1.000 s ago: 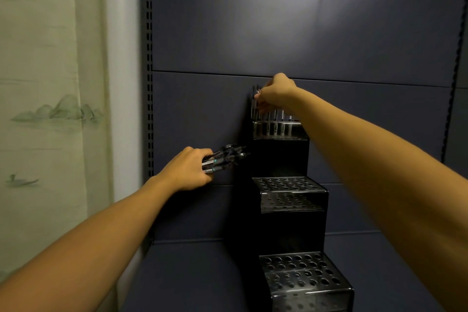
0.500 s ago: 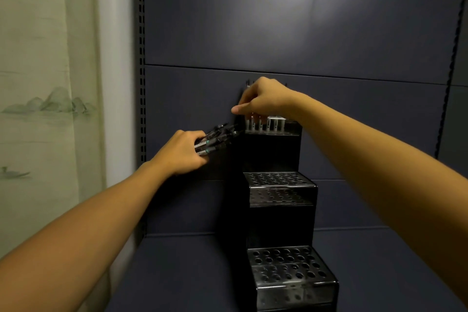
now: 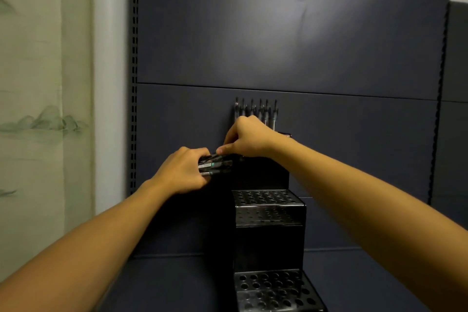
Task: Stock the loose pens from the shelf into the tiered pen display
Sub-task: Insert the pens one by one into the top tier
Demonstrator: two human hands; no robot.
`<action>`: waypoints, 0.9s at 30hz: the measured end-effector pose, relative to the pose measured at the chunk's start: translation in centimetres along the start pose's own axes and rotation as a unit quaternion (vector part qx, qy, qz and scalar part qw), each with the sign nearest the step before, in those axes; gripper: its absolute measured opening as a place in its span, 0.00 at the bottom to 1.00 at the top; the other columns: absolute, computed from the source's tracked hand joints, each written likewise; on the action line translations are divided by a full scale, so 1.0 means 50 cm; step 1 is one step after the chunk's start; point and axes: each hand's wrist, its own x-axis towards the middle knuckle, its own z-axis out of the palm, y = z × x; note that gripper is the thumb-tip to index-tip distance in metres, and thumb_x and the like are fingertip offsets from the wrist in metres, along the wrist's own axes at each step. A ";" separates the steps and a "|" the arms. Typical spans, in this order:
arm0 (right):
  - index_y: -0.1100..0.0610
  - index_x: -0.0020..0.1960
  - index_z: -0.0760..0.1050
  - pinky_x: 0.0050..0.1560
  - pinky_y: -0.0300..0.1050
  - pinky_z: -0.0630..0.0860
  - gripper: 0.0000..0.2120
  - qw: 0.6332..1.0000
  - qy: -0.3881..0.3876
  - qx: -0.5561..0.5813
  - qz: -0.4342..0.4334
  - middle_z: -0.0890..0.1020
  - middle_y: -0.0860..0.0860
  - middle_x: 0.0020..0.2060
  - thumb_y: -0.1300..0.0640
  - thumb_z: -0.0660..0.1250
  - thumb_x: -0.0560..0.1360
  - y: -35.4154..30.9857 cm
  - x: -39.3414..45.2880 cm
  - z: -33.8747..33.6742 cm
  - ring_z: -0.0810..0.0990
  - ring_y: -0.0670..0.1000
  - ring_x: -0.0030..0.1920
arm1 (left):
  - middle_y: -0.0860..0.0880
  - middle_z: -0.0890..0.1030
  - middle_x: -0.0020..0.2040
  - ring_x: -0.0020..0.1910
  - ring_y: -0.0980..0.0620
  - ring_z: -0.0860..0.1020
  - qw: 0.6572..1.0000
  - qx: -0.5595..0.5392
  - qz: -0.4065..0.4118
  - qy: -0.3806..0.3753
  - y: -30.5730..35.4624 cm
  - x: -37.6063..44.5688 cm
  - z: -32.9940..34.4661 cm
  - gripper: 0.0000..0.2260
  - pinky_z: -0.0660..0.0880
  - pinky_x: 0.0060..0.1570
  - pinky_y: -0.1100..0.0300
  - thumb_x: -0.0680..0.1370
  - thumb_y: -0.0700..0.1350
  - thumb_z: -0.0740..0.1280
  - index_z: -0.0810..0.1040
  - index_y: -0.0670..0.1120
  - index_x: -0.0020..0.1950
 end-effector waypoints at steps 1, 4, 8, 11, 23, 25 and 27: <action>0.58 0.51 0.86 0.43 0.39 0.80 0.15 1.000 -0.001 -0.010 0.001 0.86 0.52 0.43 0.46 0.74 0.75 0.002 -0.001 -0.002 0.83 0.48 0.43 | 0.54 0.79 0.35 0.33 0.53 0.78 1.000 0.004 0.002 0.001 0.001 0.001 0.002 0.11 0.76 0.32 0.55 0.69 0.49 0.73 0.72 0.59 0.40; 0.58 0.49 0.87 0.36 0.33 0.76 0.15 1.000 0.007 0.005 0.011 0.85 0.51 0.40 0.46 0.75 0.75 0.006 -0.006 -0.011 0.82 0.46 0.40 | 0.55 0.80 0.36 0.34 0.53 0.79 1.000 -0.001 0.000 0.006 0.004 0.004 0.007 0.10 0.75 0.32 0.56 0.69 0.50 0.73 0.73 0.59 0.44; 0.57 0.42 0.86 0.25 0.28 0.69 0.14 0.997 0.053 0.040 0.034 0.82 0.50 0.33 0.46 0.75 0.75 0.016 -0.010 -0.032 0.77 0.44 0.31 | 0.54 0.81 0.37 0.34 0.52 0.79 1.000 -0.017 -0.003 0.019 0.003 0.007 0.008 0.10 0.77 0.33 0.54 0.69 0.50 0.72 0.76 0.56 0.48; 0.59 0.38 0.85 0.29 0.37 0.74 0.15 0.984 0.091 0.132 0.072 0.82 0.54 0.30 0.47 0.76 0.73 0.038 -0.012 -0.068 0.76 0.47 0.29 | 0.53 0.80 0.35 0.32 0.52 0.79 0.999 -0.034 -0.033 0.025 -0.009 0.004 0.013 0.08 0.76 0.32 0.52 0.70 0.45 0.73 0.76 0.54 0.43; 0.68 0.51 0.81 0.43 0.46 0.86 0.07 0.811 0.148 0.558 0.091 0.85 0.60 0.38 0.63 0.72 0.76 0.127 -0.010 -0.151 0.85 0.53 0.34 | 0.49 0.81 0.36 0.34 0.52 0.79 0.970 -0.134 -0.152 0.137 -0.030 0.020 0.063 0.07 0.71 0.31 0.63 0.74 0.45 0.75 0.79 0.45 0.42; 0.68 0.52 0.81 0.46 0.48 0.86 0.07 0.788 0.162 0.588 0.082 0.86 0.63 0.41 0.64 0.72 0.77 0.146 -0.004 -0.152 0.87 0.56 0.39 | 0.48 0.81 0.36 0.34 0.51 0.78 0.958 -0.157 -0.173 0.168 -0.018 0.035 0.073 0.07 0.72 0.31 0.62 0.75 0.45 0.75 0.79 0.44 0.43; 0.69 0.53 0.80 0.47 0.49 0.86 0.09 0.776 0.180 0.600 0.075 0.86 0.63 0.41 0.63 0.73 0.77 0.166 0.006 -0.152 0.88 0.58 0.42 | 0.47 0.82 0.38 0.37 0.49 0.80 0.946 -0.177 -0.191 0.193 -0.008 0.051 0.081 0.06 0.75 0.33 0.58 0.75 0.45 0.75 0.80 0.44 0.44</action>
